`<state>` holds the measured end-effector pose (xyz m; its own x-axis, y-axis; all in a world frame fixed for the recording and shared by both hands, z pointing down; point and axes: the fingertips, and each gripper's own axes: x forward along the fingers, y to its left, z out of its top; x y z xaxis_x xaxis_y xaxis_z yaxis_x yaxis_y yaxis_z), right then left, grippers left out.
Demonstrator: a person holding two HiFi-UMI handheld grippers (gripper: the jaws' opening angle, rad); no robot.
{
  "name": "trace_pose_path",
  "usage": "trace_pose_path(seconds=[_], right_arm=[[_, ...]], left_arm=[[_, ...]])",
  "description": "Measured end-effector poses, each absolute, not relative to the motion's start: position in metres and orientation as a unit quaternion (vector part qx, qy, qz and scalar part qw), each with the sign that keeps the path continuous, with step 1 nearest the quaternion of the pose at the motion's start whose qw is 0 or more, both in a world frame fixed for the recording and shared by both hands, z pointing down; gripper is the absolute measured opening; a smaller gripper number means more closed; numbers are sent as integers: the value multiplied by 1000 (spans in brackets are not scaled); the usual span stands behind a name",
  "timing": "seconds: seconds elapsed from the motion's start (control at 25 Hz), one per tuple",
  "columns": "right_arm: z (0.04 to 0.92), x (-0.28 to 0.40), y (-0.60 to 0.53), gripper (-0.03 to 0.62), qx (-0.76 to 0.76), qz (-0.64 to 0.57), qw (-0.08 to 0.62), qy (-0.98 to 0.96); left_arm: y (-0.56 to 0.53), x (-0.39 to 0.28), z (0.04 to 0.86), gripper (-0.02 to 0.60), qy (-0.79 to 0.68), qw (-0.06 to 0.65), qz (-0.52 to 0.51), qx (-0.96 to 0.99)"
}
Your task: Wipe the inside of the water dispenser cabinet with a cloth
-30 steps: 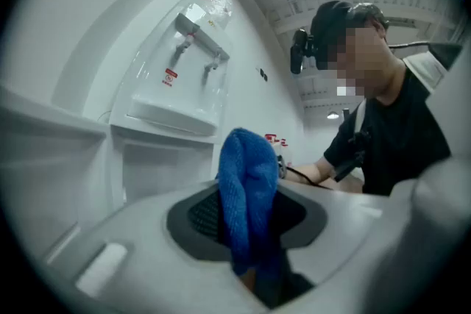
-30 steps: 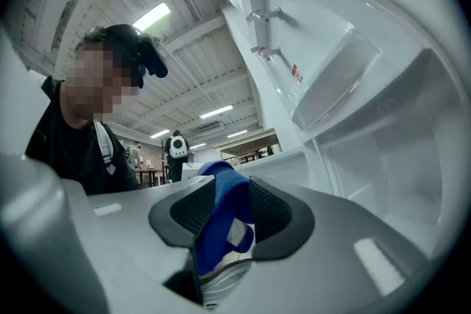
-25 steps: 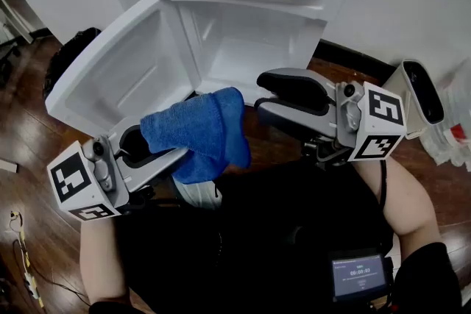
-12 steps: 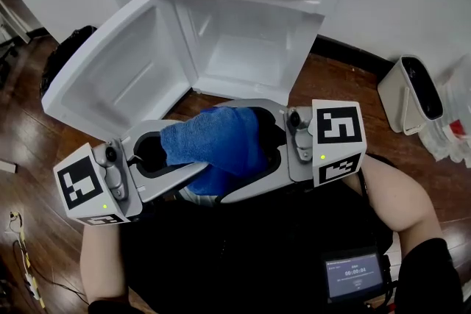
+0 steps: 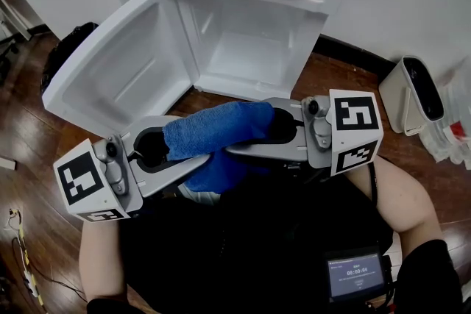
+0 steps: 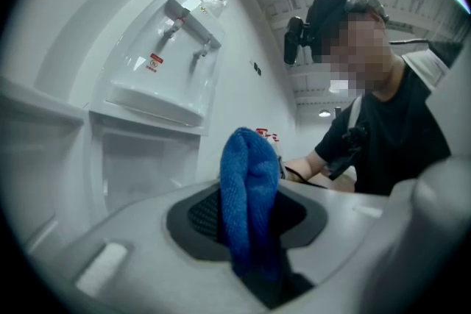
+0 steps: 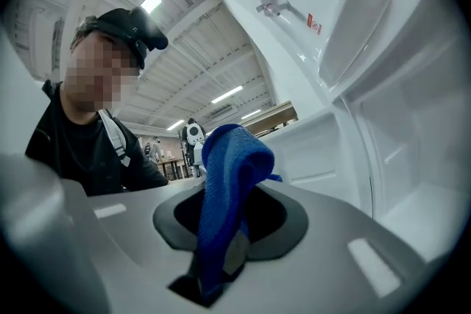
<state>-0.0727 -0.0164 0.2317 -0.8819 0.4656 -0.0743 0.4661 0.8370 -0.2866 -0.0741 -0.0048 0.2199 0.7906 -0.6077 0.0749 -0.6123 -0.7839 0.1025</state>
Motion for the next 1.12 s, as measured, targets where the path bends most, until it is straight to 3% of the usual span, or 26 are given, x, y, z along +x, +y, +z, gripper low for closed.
trace_pose_path(seconds=[0.16, 0.36, 0.44, 0.48, 0.6, 0.64, 0.96, 1.12], right_arm=[[232, -72, -15, 127, 245, -160, 6, 956], [233, -76, 0, 350, 268, -160, -1, 950], [239, -80, 4, 357, 268, -148, -12, 952], [241, -80, 3, 335, 266, -144, -15, 953], [241, -76, -3, 151, 268, -146, -16, 952], [239, -74, -4, 130, 268, -147, -15, 952], [240, -76, -8, 87, 240, -107, -21, 965], [232, -74, -14, 86, 222, -85, -9, 971]], left_arm=[[-4, -72, 220, 123, -321, 64, 14, 945], [-1, -67, 219, 121, -304, 66, 14, 950], [2, -66, 224, 121, -294, 70, 26, 953], [4, -66, 227, 121, -291, 73, 32, 953], [3, -67, 227, 121, -293, 72, 31, 953], [2, -66, 224, 121, -294, 70, 26, 953], [-5, -69, 230, 127, -305, 106, 14, 947], [-8, -85, 221, 188, -331, 85, 15, 940]])
